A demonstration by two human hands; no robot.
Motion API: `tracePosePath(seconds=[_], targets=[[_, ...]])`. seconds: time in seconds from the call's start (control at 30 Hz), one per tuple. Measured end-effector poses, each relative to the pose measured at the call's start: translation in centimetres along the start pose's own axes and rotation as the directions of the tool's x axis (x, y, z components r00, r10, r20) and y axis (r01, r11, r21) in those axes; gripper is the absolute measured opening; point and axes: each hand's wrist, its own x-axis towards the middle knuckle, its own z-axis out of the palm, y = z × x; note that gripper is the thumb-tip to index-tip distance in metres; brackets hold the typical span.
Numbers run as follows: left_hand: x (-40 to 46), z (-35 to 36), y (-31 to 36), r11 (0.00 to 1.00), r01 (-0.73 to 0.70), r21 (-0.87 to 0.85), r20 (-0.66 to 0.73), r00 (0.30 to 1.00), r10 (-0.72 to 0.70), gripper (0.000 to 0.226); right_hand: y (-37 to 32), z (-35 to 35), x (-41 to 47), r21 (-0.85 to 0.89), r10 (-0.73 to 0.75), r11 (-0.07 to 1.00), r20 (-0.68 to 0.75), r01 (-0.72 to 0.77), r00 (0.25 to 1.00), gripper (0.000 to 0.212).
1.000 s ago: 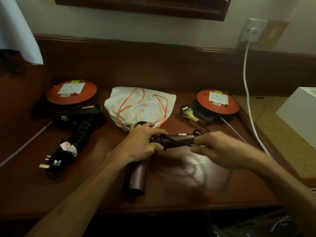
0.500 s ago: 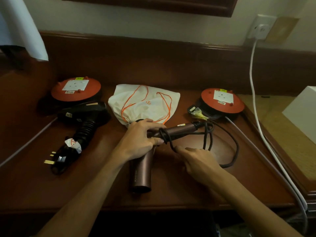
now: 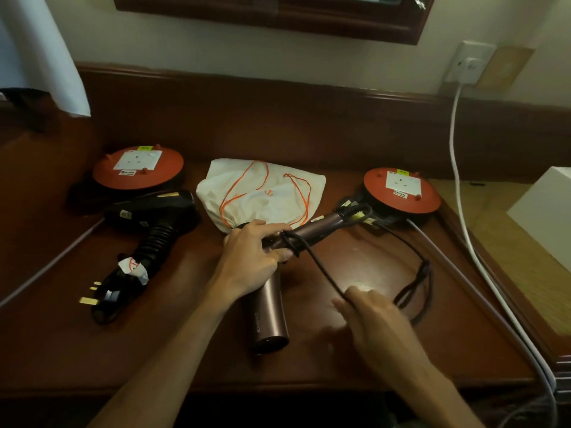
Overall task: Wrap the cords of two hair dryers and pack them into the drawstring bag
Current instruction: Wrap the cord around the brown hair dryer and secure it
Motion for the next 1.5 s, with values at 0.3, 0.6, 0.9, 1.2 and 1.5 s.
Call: tracePosePath(seconds=[0.3,0.6,0.9,1.2,1.5], targets=[[-0.5,-2.6,-0.7,0.998,-0.022,-0.057,0.153,0.988,0.031,0.042,0.3,1.1,3.0,0.056,-0.141,0.990,0.191,0.133,0.971,0.021],[-1.8,-0.1,-0.8,0.993,-0.117,0.003,-0.078,0.990,0.117,0.055,0.8,1.0,5.3,-0.144,-0.218,0.948,0.358,0.285,0.908,0.032],[-2.2,0.2,-0.4,0.972,-0.182,0.148,0.082,0.982,0.171,0.052,1.6,-4.3,10.3,-0.032,-0.001,0.999,0.580,0.024,0.815,0.036],[-2.2,-0.3,0.1,0.940,-0.224,0.256,0.226,0.960,0.167,0.050,2.2,-3.2,15.7,0.226,-0.197,0.971,0.561,0.080,0.804,0.045],[-1.3,-0.3,1.7,0.944,-0.127,0.305,0.325,0.945,0.023,0.079,-1.8,-6.5,14.8,0.399,-0.319,0.910,0.503,0.111,0.803,0.037]])
